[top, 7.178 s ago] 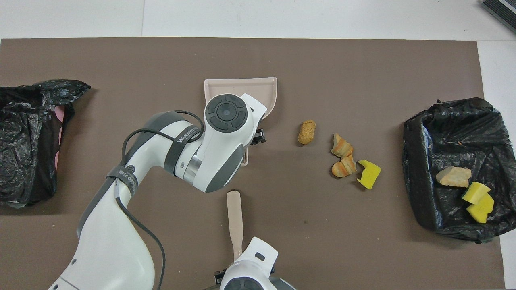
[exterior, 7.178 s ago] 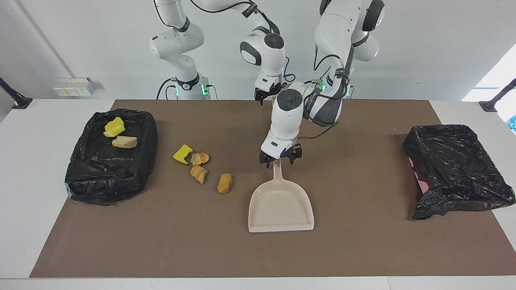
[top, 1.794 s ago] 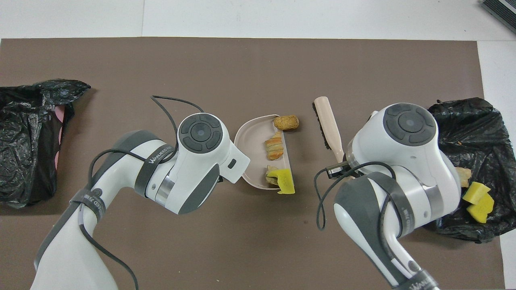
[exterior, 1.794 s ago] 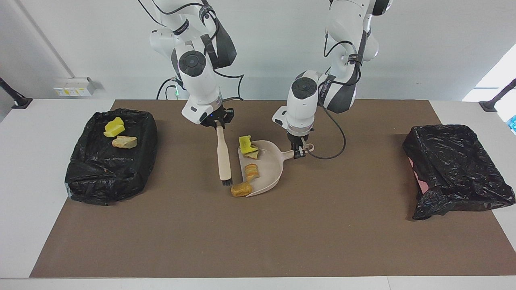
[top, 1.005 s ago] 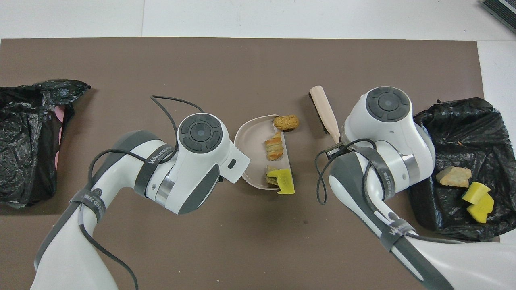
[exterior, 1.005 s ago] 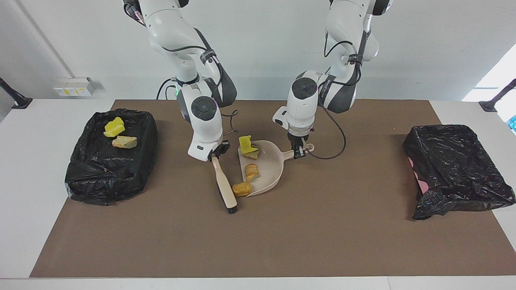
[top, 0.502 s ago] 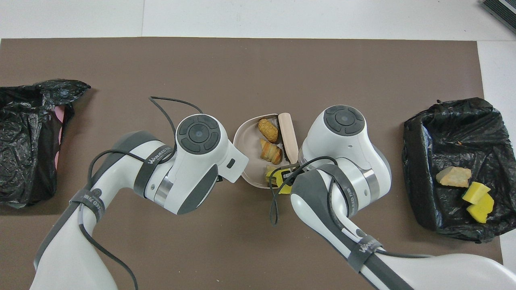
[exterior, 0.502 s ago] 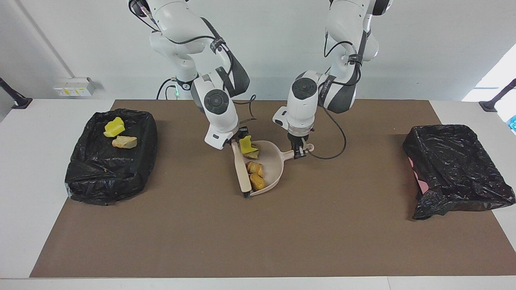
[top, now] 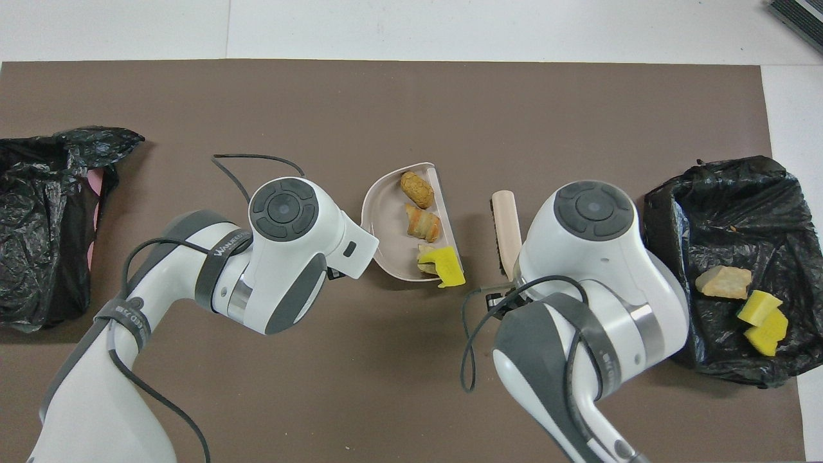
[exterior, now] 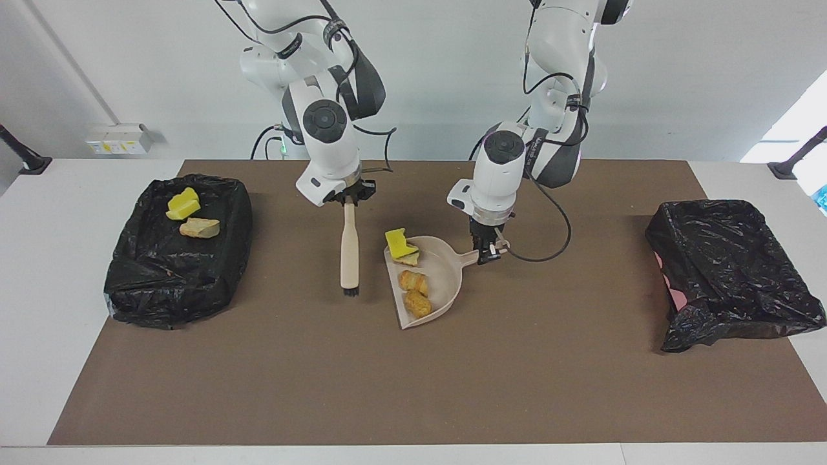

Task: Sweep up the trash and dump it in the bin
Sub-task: 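Carry the dustpan with the left gripper to the black bag beside it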

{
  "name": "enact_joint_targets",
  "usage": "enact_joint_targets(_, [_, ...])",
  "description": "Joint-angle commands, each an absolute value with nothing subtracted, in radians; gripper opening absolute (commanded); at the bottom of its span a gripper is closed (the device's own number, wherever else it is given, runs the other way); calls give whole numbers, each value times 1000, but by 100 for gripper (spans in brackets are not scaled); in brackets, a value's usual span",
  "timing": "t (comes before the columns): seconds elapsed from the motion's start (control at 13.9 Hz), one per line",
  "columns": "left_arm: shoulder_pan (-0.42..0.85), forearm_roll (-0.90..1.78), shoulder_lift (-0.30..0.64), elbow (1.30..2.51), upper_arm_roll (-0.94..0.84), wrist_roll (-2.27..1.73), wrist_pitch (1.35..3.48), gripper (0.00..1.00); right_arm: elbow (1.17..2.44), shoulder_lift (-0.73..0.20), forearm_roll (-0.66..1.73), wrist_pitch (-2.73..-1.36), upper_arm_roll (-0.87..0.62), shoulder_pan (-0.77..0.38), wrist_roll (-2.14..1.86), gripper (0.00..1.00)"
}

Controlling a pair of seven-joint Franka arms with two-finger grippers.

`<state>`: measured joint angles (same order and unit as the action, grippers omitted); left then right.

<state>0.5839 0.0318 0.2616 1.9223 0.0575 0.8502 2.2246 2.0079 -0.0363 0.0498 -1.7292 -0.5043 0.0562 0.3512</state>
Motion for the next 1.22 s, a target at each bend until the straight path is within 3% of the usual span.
enact_joint_targets(0.0, [531, 139, 235, 1948, 57, 943, 2257, 0, 2085, -5, 87, -1782, -512, 28, 374, 0])
enact_joint_targets(0.43, [398, 193, 232, 1872, 51, 1078, 2195, 0, 2046, -12, 169, -1790, -511, -15, 399, 0])
enact_joint_targets(0.72, [281, 322, 232, 1835, 49, 1282, 2134, 0, 2068, 44, 181, -1801, -512, -167, 687, 0])
enact_joint_targets(0.86, [214, 417, 230, 1836, 48, 1426, 2119, 0, 2135, 108, 211, -1816, -512, -221, 718, 0])
enact_joint_targets(1.0, [148, 509, 229, 1836, 43, 1535, 2086, 0, 2256, 191, 291, -1914, -512, -250, 681, 0])
enact_joint_targets(1.15, [94, 517, 224, 1827, 37, 1549, 2024, 0, 2316, 212, 327, -1985, -512, -285, 667, 0])
